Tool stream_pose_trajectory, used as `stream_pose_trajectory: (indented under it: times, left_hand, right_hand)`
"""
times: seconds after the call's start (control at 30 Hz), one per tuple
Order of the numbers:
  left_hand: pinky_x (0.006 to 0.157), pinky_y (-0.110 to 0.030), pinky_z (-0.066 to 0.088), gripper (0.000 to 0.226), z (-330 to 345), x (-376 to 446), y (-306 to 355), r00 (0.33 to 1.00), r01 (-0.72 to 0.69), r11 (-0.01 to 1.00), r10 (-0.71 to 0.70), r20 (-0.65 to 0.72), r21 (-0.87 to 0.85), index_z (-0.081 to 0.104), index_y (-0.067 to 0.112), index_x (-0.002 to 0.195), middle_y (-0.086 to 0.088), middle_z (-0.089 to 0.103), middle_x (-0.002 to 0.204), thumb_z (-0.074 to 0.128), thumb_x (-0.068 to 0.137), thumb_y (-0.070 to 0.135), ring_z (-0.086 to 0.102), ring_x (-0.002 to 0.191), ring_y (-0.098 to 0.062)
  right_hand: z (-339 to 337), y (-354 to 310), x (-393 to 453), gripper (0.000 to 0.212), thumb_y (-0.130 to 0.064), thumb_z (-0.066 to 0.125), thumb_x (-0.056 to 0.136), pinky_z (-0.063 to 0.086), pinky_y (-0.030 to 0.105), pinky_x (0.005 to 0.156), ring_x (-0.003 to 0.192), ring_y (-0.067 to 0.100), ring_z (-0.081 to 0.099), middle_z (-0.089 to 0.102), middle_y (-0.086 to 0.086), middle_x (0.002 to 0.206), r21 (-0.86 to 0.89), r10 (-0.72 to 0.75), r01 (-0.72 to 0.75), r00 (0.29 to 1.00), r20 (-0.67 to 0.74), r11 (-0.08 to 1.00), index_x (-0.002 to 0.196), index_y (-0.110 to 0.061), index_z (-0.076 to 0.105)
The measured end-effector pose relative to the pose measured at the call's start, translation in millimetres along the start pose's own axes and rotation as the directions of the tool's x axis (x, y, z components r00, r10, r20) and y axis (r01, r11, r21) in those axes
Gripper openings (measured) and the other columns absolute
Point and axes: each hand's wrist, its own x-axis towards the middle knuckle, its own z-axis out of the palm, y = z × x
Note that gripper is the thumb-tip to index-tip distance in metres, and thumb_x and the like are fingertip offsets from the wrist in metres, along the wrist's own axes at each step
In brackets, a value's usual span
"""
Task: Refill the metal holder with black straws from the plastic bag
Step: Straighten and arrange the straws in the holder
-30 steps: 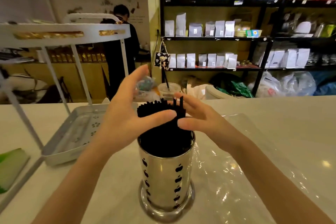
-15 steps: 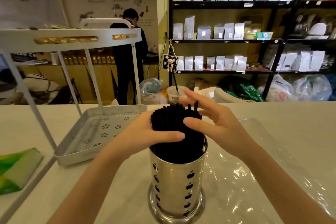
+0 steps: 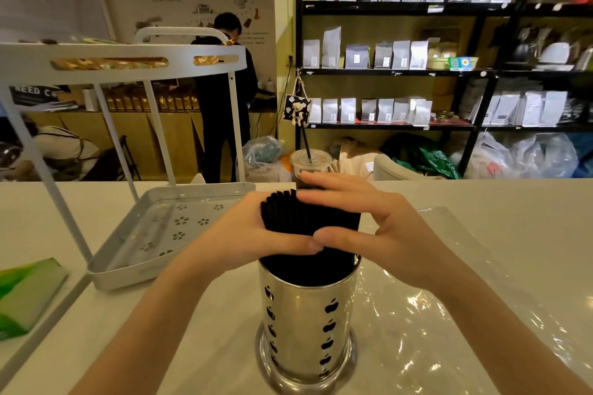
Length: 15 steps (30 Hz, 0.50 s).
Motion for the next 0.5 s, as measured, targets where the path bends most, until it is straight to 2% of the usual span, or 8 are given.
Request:
stream_pose_trajectory:
  times: [0.13, 0.2, 0.3, 0.37, 0.43, 0.5]
  left_hand:
    - [0.071, -0.013, 0.051, 0.041, 0.0, -1.0, 0.7, 1.0, -0.005, 1.0, 0.005, 0.006, -0.018, 0.066, 0.022, 0.099, 0.003, 0.071, 0.1, 0.077, 0.06, 0.019, 0.067, 0.093, -0.006]
    - [0.07, -0.013, 0.051, 0.041, 0.1, -1.4, 0.1, 1.0, -0.002, 1.0, 0.002, 0.001, -0.029, 0.066, 0.024, 0.098, 0.003, 0.071, 0.1, 0.077, 0.06, 0.02, 0.067, 0.093, -0.006]
    - [0.073, -0.016, 0.053, 0.045, 1.0, -2.1, 1.0, 1.0, 0.005, 1.0, -0.005, 0.025, -0.015, 0.064, 0.027, 0.102, 0.006, 0.071, 0.1, 0.078, 0.06, 0.022, 0.066, 0.096, -0.008]
    - [0.072, -0.017, 0.053, 0.045, 3.2, -2.8, 2.0, 0.999, 0.024, 1.0, -0.024, 0.035, -0.018, 0.064, 0.027, 0.1, 0.009, 0.073, 0.095, 0.08, 0.059, 0.019, 0.067, 0.094, -0.007]
    - [0.072, -0.017, 0.054, 0.041, 5.9, -3.0, 4.0, 0.999, 0.033, 0.999, -0.032, 0.033, -0.012, 0.064, 0.024, 0.1, 0.005, 0.073, 0.094, 0.073, 0.06, 0.019, 0.068, 0.092, -0.008]
    - [0.073, -0.018, 0.054, 0.042, 8.1, -3.6, 6.0, 1.0, 0.023, 1.0, -0.023, 0.021, -0.004, 0.063, 0.018, 0.102, -0.002, 0.072, 0.096, 0.071, 0.061, 0.021, 0.068, 0.09, -0.009]
  right_hand:
    - [-4.3, 5.0, -1.4, 0.089, -0.028, 0.075, 0.07, 0.034, 0.009, 0.103, 0.127, -0.013, 0.036, 0.035, -0.045, 0.132, 0.065, 0.087, -0.084, 0.995, -0.049, 0.994, 0.136, -0.049, 0.02]
    - [-7.5, 9.1, -1.9, 0.096, -0.035, 0.078, 0.065, 0.036, 0.013, 0.104, 0.127, -0.013, 0.036, 0.035, -0.04, 0.135, 0.111, 0.182, -0.182, 0.983, 0.005, 0.977, 0.137, -0.052, 0.015]
    - [-6.9, 10.0, -3.0, 0.08, -0.038, 0.075, 0.069, 0.045, 0.024, 0.1, 0.124, -0.003, 0.046, 0.045, -0.03, 0.133, 0.193, 0.305, -0.333, 0.938, 0.164, 0.923, 0.135, -0.05, 0.031]
    - [-5.9, 7.5, -1.5, 0.069, -0.029, 0.071, 0.075, 0.051, 0.02, 0.09, 0.113, -0.007, 0.054, 0.05, -0.026, 0.126, 0.283, 0.315, -0.353, 0.934, 0.17, 0.892, 0.134, -0.043, 0.038]
    - [-5.9, 2.7, 0.1, 0.061, -0.024, 0.064, 0.074, 0.052, 0.013, 0.077, 0.098, -0.013, 0.059, 0.053, -0.025, 0.118, 0.364, 0.318, -0.35, 0.937, 0.147, 0.863, 0.129, -0.038, 0.043]
    - [-5.2, 0.9, 0.7, 0.052, -0.027, 0.063, 0.076, 0.052, 0.014, 0.079, 0.102, -0.009, 0.059, 0.057, -0.024, 0.115, 0.319, 0.286, -0.313, 0.949, 0.129, 0.895, 0.123, -0.042, 0.048]
